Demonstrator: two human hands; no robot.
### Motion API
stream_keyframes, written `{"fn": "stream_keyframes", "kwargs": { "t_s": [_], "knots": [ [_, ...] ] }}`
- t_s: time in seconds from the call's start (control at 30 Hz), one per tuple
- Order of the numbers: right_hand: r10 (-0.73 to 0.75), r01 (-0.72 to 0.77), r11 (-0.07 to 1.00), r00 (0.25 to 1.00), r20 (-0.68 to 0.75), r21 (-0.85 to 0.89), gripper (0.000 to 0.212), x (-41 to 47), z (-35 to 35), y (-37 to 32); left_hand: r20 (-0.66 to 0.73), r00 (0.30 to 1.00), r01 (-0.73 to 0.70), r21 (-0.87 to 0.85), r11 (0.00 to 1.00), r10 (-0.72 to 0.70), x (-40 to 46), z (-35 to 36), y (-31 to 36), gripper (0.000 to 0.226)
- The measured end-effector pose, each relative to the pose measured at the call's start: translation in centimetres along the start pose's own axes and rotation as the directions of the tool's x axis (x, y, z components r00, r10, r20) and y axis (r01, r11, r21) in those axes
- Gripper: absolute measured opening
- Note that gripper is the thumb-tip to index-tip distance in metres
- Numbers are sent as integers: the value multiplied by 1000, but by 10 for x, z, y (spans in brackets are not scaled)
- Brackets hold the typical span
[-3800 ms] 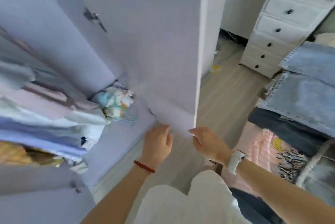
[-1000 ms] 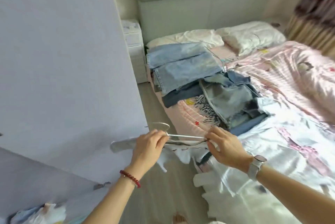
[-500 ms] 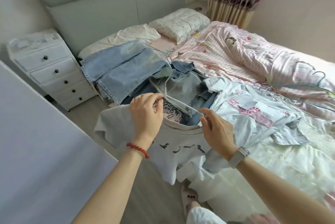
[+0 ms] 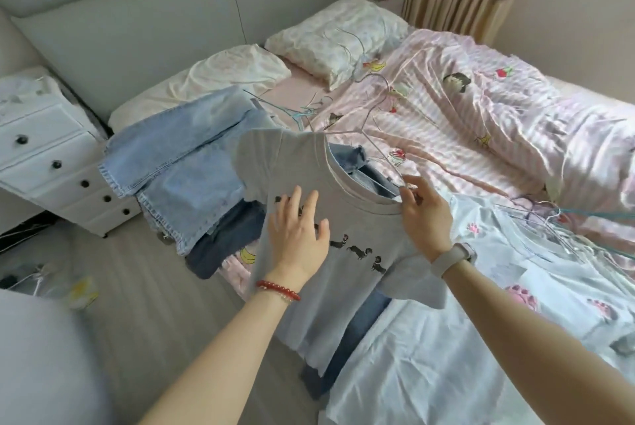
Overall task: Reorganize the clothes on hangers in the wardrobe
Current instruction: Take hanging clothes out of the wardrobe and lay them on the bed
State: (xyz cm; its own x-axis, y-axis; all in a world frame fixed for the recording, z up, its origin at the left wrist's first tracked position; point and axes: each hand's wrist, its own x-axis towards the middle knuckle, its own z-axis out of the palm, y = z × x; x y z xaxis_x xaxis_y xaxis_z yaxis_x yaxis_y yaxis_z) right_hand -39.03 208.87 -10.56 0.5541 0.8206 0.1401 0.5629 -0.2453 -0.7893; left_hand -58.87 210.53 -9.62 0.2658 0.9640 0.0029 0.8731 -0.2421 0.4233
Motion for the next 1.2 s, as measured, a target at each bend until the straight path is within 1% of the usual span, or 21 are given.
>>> {"fn": "stream_keyframes", "kwargs": {
  "t_s": [0.13, 0.2, 0.27, 0.4, 0.47, 0.53, 0.6, 0.63, 0.67, 0.7, 0.73, 0.77, 0.83, 0.93, 1.0, 1.03, 1.1, 1.2],
  "knots": [
    [158, -157, 987, 986, 62, -21, 25, 80, 40, 53, 147, 989, 33, 26, 999, -37, 49, 59, -5, 51],
    [223, -224, 974, 970, 97, 1, 25, 113, 55, 82, 217, 973, 67, 48, 997, -76, 66, 89, -10, 52],
    [282, -285, 958, 954, 99, 15, 27, 143, 66, 109, 285, 952, 92, 74, 993, -109, 78, 117, -14, 53],
    [297, -297, 955, 952, 78, -11, 28, 183, 89, 146, 372, 912, 144, 111, 983, -175, 88, 160, -29, 54],
    [311, -302, 947, 947, 77, -108, 28, 190, 101, 159, 409, 892, 153, 132, 979, -195, 90, 177, -38, 56],
    [318, -267, 919, 937, 145, -291, 29, 187, 114, 171, 502, 837, 156, 162, 974, -218, 92, 192, -48, 58],
    [348, -161, 836, 895, 280, -524, 33, 174, 126, 177, 628, 739, 166, 180, 969, -244, 96, 205, -56, 60],
    [354, -96, 803, 871, 342, -588, 37, 168, 130, 178, 674, 696, 169, 184, 968, -249, 100, 209, -60, 61],
    [352, -42, 785, 852, 389, -618, 41, 163, 132, 178, 701, 666, 174, 185, 967, -254, 104, 211, -62, 61],
    [346, -4, 775, 839, 419, -632, 45, 160, 133, 176, 713, 652, 184, 181, 966, -258, 108, 212, -64, 60],
    [338, 27, 768, 832, 440, -640, 48, 159, 133, 174, 711, 654, 193, 174, 966, -259, 112, 210, -64, 59],
    [323, 57, 762, 830, 455, -645, 50, 158, 132, 170, 693, 674, 194, 168, 967, -256, 115, 206, -64, 58],
    [270, 118, 761, 837, 477, -638, 50, 158, 129, 157, 598, 763, 179, 170, 969, -245, 118, 193, -62, 55],
    [121, 200, 812, 861, 494, -548, 49, 147, 127, 120, 354, 901, 184, 210, 960, -250, 114, 159, -61, 54],
    [-3, 278, 840, 862, 507, -467, 48, 129, 124, 89, 170, 958, 192, 220, 956, -232, 103, 132, -64, 53],
    [-67, 319, 846, 858, 510, -427, 47, 117, 123, 74, 88, 971, 201, 213, 956, -224, 94, 118, -67, 53],
    [-168, 393, 852, 831, 531, -346, 46, 84, 118, 43, -44, 975, 223, 200, 954, -218, 67, 90, -75, 52],
    [-265, 481, 848, 747, 610, -221, 44, 19, 113, 1, -168, 946, 297, 106, 949, -277, 0, 54, -83, 48]
  ]
}}
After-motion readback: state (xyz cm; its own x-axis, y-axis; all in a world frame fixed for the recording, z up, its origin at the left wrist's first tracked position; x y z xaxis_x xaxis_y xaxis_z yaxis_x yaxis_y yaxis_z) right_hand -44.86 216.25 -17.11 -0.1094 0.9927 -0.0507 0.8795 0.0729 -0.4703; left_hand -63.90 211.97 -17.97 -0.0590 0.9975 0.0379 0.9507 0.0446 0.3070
